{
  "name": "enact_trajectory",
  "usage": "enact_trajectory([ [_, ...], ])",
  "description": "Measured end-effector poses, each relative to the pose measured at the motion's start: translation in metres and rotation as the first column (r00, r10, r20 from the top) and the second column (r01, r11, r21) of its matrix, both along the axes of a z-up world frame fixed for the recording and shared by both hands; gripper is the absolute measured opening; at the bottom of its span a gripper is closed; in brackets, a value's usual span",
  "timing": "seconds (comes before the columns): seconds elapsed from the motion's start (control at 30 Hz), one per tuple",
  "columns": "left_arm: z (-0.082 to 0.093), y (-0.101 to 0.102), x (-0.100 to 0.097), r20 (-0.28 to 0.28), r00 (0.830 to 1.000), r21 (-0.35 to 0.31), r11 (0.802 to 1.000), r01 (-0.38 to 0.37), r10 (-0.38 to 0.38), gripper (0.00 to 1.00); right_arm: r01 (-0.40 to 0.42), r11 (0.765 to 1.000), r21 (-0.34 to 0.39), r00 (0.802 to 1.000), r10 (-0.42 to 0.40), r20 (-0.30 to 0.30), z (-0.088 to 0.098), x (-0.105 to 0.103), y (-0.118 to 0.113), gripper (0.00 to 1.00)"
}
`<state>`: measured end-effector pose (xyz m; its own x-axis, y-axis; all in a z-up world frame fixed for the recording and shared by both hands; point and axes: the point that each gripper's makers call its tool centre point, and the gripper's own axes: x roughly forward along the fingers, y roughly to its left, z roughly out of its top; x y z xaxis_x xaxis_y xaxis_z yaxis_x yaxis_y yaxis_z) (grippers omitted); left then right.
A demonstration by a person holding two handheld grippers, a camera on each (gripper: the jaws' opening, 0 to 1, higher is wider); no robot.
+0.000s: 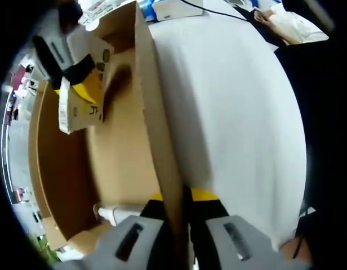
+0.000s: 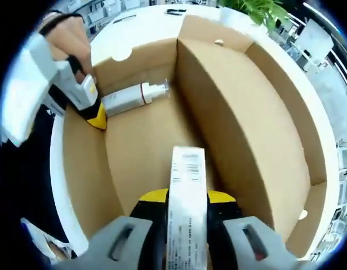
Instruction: Operate the shoe box by opening the lid, removing the specified soft item, and placing it in the target area until the item is outside and the box remains undamaged.
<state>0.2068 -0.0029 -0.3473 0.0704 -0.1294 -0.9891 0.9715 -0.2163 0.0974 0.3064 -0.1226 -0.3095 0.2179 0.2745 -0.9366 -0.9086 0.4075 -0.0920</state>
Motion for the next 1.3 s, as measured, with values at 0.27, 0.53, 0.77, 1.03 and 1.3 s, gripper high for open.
enact_trajectory([
  [0.27,0.0,0.0,0.0,0.002,1.0,0.001,1.0,0.001,-0.001,0.04,0.023,0.999,0.049,0.997,-0.026,0.073,0.031,0.0,0.002,0.22],
  [0.53,0.001,0.0,0.0,0.008,1.0,0.005,1.0,0.002,-0.002,0.04,0.029,0.998,0.059,0.994,-0.035,0.106,0.05,-0.006,0.01,0.22],
  [0.77,0.001,0.0,0.0,0.009,1.0,0.005,1.0,0.003,-0.003,0.04,0.039,0.997,0.072,0.988,-0.049,0.145,0.068,-0.007,0.006,0.22],
  [1.03,0.001,0.0,0.0,0.008,1.0,0.005,1.0,0.005,-0.005,0.04,0.078,0.991,0.106,0.975,-0.098,0.198,0.092,-0.015,-0.007,0.22],
  [1.3,0.001,0.0,0.0,0.008,1.0,0.005,1.0,0.005,-0.005,0.04,0.125,0.983,0.137,0.955,-0.156,0.253,0.117,-0.033,-0.031,0.22],
])
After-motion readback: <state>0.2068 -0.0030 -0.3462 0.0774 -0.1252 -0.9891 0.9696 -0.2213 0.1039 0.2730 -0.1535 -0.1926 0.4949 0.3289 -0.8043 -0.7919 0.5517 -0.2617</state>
